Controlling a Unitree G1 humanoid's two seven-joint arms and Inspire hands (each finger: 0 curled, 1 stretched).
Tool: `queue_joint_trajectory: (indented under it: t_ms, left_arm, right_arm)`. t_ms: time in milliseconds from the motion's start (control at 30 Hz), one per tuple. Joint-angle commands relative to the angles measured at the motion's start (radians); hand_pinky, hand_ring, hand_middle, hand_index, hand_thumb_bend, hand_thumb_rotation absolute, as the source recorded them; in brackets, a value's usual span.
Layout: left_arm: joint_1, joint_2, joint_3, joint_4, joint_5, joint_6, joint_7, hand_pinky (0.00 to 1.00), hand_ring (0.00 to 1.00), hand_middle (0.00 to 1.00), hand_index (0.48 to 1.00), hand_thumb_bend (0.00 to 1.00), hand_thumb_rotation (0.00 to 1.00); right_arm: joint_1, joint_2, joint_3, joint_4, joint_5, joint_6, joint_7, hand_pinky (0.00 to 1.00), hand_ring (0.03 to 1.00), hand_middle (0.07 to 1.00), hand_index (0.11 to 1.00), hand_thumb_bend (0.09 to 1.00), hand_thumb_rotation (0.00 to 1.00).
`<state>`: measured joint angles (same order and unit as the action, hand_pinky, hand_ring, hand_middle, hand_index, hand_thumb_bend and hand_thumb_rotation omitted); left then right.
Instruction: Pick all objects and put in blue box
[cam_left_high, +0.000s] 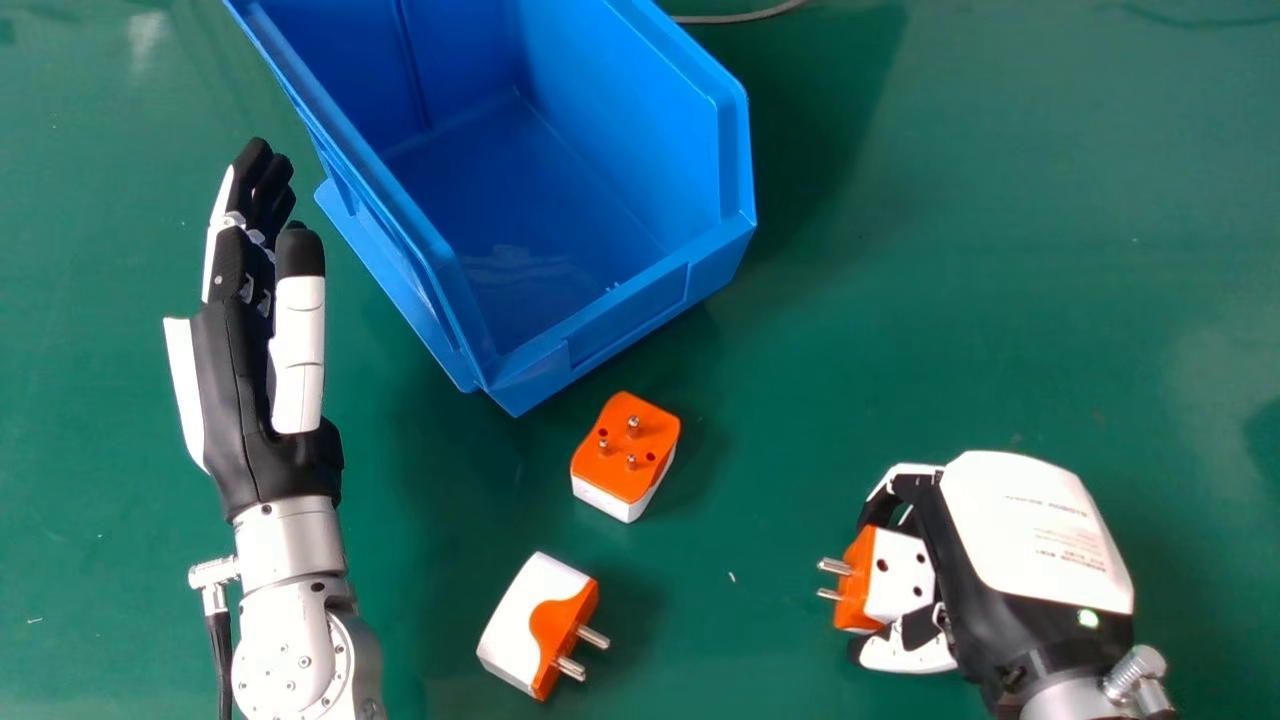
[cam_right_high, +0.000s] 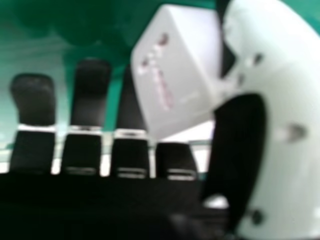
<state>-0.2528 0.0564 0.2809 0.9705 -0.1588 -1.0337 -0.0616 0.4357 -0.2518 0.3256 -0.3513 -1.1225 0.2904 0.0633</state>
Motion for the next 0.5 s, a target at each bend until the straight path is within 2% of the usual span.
queue_joint_trajectory:
  t_ms: [0,100,233,400,467]
  left_arm:
    - [0.002,0.001,-0.003,-0.011,0.003,-0.014,-0.005,0.93,0.93,0.91,0.88,0.8,0.8]
    - [0.001,0.0,-0.001,-0.01,-0.003,-0.013,-0.008,0.93,0.93,0.91,0.879,0.79,0.8]
    - [-0.002,0.003,0.0,-0.004,0.0,-0.016,-0.008,0.93,0.93,0.91,0.878,0.79,0.8]
    - [-0.002,0.003,-0.001,-0.007,0.002,-0.01,-0.004,0.93,0.93,0.91,0.875,0.79,0.8]
    - [-0.004,0.002,0.0,-0.005,-0.002,-0.012,-0.01,0.93,0.93,0.91,0.876,0.79,0.8]
  right_arm:
    - [0.001,-0.005,-0.01,-0.021,0.015,-0.007,-0.012,0.23,0.392,0.488,0.546,0.518,0.0]
    - [0.001,-0.01,-0.009,-0.015,0.024,-0.017,-0.039,0.23,0.382,0.478,0.54,0.515,0.0]
    - [0.004,-0.009,-0.013,-0.014,0.053,-0.039,-0.073,0.24,0.378,0.473,0.539,0.514,0.0]
    - [0.007,-0.001,-0.02,-0.012,0.084,-0.071,-0.136,0.25,0.367,0.461,0.537,0.511,0.0]
    - [0.008,0.008,-0.027,-0.005,0.115,-0.093,-0.172,0.25,0.363,0.459,0.538,0.51,0.0]
